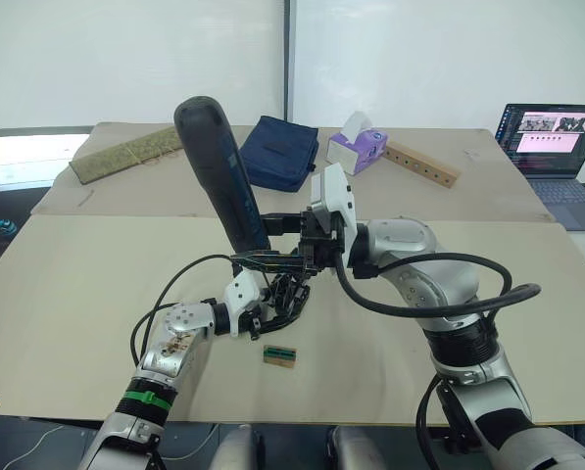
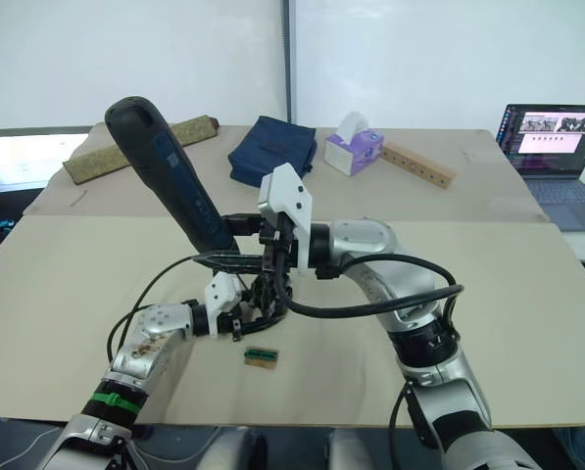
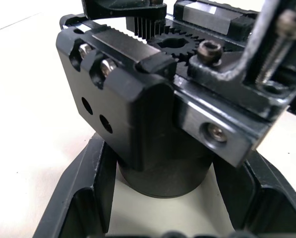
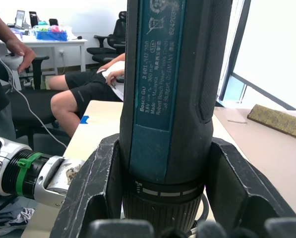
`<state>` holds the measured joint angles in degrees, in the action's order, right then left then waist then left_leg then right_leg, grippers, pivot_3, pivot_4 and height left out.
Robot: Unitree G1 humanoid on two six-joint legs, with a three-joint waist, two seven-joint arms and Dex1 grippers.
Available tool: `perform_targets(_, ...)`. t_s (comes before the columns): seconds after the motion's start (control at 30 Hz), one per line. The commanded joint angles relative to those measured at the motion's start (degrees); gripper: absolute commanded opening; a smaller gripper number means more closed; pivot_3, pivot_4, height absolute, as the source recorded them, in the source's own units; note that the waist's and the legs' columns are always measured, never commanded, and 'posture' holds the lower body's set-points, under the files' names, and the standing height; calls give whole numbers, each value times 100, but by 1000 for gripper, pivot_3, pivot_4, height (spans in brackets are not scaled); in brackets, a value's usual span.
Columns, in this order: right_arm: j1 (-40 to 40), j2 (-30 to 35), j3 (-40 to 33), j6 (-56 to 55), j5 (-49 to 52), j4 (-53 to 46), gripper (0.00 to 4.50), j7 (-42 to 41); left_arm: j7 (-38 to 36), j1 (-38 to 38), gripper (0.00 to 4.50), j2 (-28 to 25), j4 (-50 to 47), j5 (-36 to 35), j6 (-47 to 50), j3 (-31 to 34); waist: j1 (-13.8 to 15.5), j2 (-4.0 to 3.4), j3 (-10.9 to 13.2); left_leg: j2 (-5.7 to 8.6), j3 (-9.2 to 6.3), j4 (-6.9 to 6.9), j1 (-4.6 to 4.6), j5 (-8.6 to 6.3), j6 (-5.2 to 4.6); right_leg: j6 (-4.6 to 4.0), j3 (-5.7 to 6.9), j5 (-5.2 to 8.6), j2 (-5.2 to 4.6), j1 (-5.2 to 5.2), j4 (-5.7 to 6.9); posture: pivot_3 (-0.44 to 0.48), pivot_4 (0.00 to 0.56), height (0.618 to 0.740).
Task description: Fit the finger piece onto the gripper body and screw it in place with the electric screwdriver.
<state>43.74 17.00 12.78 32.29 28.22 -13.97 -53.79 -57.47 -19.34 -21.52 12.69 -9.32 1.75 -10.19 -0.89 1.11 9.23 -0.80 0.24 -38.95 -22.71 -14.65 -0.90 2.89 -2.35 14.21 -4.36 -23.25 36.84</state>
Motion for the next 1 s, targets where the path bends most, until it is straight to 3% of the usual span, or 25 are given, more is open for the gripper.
perform_targets(0.03, 38, -18, -104, -239, 48, -124, 1925, -35, -37, 155, 2300, -16, 112, 45, 205, -151, 0, 0, 0, 0, 0, 0, 0, 0, 0, 0, 0, 0, 0, 0, 0, 0, 150, 740)
perform_targets(1.0, -141, -159, -82, -118, 169, -226, 1925, 26, -33, 179, 2300, -15, 101, 51, 258, -173, 1, 0, 0, 0, 0, 1, 0, 0, 0, 0, 0, 0, 0, 1, -1, 0, 150, 740)
